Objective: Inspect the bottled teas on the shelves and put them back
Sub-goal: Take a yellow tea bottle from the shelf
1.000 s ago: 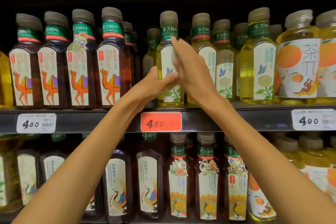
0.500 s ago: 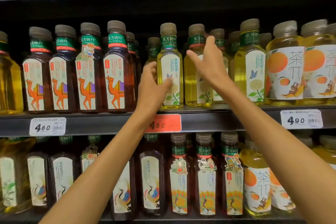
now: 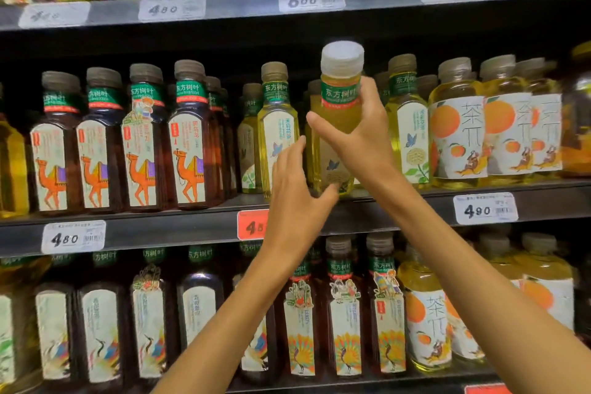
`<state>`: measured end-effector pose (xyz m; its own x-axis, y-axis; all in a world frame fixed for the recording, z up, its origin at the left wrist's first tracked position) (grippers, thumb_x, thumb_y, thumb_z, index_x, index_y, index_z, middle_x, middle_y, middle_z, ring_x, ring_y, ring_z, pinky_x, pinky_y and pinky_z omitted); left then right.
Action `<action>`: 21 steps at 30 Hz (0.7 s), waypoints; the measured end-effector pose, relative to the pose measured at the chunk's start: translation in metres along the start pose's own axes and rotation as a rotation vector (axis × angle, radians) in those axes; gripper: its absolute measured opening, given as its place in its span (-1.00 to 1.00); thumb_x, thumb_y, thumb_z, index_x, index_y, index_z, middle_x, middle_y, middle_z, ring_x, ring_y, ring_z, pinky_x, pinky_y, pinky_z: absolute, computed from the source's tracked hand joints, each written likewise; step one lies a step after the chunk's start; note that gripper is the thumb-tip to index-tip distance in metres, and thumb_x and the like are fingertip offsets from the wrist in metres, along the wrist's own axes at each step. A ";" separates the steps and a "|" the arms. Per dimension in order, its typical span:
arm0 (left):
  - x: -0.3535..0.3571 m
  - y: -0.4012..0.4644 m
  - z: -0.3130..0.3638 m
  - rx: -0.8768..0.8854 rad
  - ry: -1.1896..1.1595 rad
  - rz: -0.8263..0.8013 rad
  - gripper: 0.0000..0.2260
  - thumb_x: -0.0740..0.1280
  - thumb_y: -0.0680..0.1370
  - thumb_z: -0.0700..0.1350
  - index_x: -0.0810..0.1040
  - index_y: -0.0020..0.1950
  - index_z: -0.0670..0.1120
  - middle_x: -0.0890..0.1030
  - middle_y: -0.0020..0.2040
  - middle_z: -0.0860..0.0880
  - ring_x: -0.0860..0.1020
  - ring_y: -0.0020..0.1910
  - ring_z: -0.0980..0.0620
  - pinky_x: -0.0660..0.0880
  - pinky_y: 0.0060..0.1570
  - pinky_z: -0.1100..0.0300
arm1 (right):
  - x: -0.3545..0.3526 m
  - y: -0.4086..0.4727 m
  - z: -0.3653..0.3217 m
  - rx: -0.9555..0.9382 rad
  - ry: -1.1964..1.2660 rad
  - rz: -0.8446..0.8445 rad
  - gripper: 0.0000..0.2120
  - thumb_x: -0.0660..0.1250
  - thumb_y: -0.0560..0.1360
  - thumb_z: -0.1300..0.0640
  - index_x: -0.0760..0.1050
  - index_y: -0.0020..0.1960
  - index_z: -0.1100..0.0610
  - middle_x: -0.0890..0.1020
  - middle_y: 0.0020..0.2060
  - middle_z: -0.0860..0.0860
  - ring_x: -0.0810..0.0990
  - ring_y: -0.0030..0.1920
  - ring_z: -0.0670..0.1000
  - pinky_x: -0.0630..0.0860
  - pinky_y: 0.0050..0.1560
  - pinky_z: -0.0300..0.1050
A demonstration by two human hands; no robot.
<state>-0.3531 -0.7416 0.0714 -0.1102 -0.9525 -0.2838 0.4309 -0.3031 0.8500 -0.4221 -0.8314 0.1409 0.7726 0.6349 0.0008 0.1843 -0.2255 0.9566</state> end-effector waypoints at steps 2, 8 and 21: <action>0.002 -0.003 0.011 0.052 -0.001 -0.007 -0.25 0.48 0.43 -0.08 0.16 0.51 -0.06 0.30 0.42 0.03 0.26 0.40 0.13 0.29 0.39 0.14 | -0.006 -0.006 -0.015 -0.027 0.048 0.036 -0.58 0.47 0.45 0.18 0.36 0.20 0.22 0.54 -0.02 0.01 0.58 -0.02 -0.08 0.55 -0.03 -0.22; -0.015 -0.024 0.021 0.036 -0.133 -0.018 -0.25 0.52 0.35 0.11 0.24 0.43 0.06 0.47 0.25 0.11 0.49 0.22 0.15 0.53 0.14 0.08 | -0.021 -0.026 -0.035 0.233 0.367 -0.006 -0.72 0.42 0.49 0.08 0.49 0.14 0.13 0.66 -0.11 -0.01 0.67 -0.08 -0.05 0.58 -0.10 -0.22; 0.019 -0.193 -0.025 -0.554 -0.737 -0.255 -0.60 0.47 0.24 0.17 0.59 0.08 0.25 0.69 0.00 0.12 0.66 -0.02 0.14 0.58 -0.12 0.30 | 0.010 -0.161 0.025 0.794 0.664 -0.316 -0.63 0.22 0.45 -0.19 0.71 -0.20 0.01 0.72 -0.17 0.05 0.68 -0.06 0.07 0.58 0.05 -0.03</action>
<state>-0.4158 -0.7008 -0.1097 -0.7138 -0.6957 0.0802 0.6580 -0.6270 0.4170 -0.4289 -0.8074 -0.0202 0.1819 0.9679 0.1734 0.8429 -0.2443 0.4795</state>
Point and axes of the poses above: each hand's wrist, its own y-axis towards the middle knuckle, its own x-axis out of the palm, z = x × y, the point moved 8 cm from there along y, towards the middle knuckle
